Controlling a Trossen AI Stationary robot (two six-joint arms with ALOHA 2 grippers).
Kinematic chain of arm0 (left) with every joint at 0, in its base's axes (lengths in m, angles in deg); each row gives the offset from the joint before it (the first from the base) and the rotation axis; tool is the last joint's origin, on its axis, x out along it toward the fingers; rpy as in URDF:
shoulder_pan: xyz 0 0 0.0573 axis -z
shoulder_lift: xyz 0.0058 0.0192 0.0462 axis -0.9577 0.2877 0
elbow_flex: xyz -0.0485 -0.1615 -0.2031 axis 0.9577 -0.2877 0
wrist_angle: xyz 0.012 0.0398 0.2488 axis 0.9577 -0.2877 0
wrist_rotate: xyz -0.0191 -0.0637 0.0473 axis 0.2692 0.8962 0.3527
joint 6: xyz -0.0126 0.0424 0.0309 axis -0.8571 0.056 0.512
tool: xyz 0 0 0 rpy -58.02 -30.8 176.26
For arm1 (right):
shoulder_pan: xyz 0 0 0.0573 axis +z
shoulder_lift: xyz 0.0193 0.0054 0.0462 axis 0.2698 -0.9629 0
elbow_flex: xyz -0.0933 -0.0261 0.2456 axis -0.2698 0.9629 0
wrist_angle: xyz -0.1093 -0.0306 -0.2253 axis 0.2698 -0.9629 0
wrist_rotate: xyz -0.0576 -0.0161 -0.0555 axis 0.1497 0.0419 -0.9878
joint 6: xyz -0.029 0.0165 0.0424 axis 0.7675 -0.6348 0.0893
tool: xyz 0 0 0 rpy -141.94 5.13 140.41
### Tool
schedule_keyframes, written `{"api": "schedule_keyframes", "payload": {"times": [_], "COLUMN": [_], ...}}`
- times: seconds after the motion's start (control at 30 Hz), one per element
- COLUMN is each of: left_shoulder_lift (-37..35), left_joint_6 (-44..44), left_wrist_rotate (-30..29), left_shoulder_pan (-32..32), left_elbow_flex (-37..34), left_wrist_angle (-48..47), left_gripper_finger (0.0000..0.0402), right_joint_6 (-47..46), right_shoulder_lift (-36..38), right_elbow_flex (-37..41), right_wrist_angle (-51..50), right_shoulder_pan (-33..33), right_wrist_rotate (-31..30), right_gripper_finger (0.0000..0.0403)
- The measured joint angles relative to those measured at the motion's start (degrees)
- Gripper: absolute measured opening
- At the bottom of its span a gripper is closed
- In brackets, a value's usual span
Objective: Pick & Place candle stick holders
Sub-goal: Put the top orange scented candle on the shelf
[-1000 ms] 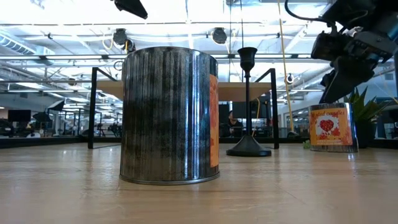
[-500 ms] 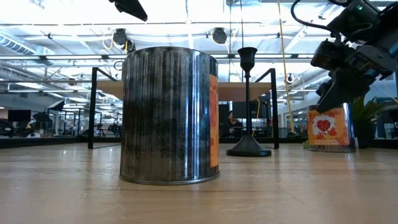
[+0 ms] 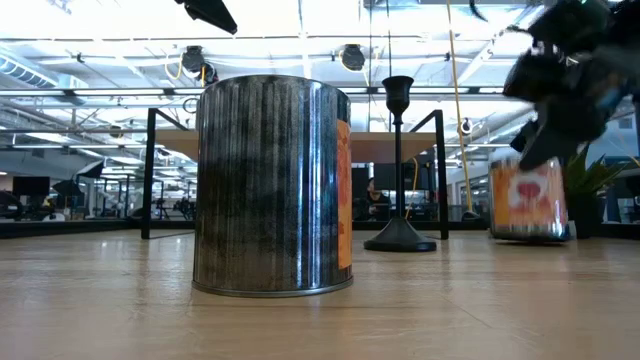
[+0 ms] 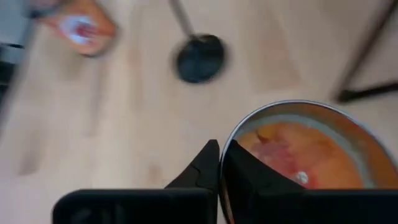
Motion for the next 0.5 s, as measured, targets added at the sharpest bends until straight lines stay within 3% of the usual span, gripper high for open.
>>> {"api": "schedule_keyframes", "payload": {"times": [0.2,0.5], "left_shoulder_lift": [0.0,0.0], "left_joint_6": [0.4,0.4], "left_wrist_rotate": [0.0,0.0], "left_shoulder_pan": [0.0,0.0], "left_elbow_flex": [0.0,0.0], "left_wrist_angle": [0.0,0.0], "left_gripper_finger": [0.0106,0.0106], "right_joint_6": [-8.3,-3.5], "right_shoulder_lift": [0.0,-0.3], "right_elbow_flex": [-5.1,-5.7], "right_wrist_angle": [1.5,23.6], "right_shoulder_pan": [7.5,13.6], "right_wrist_rotate": [1.0,1.3], "right_gripper_finger": [0.0003,0.0001]}}
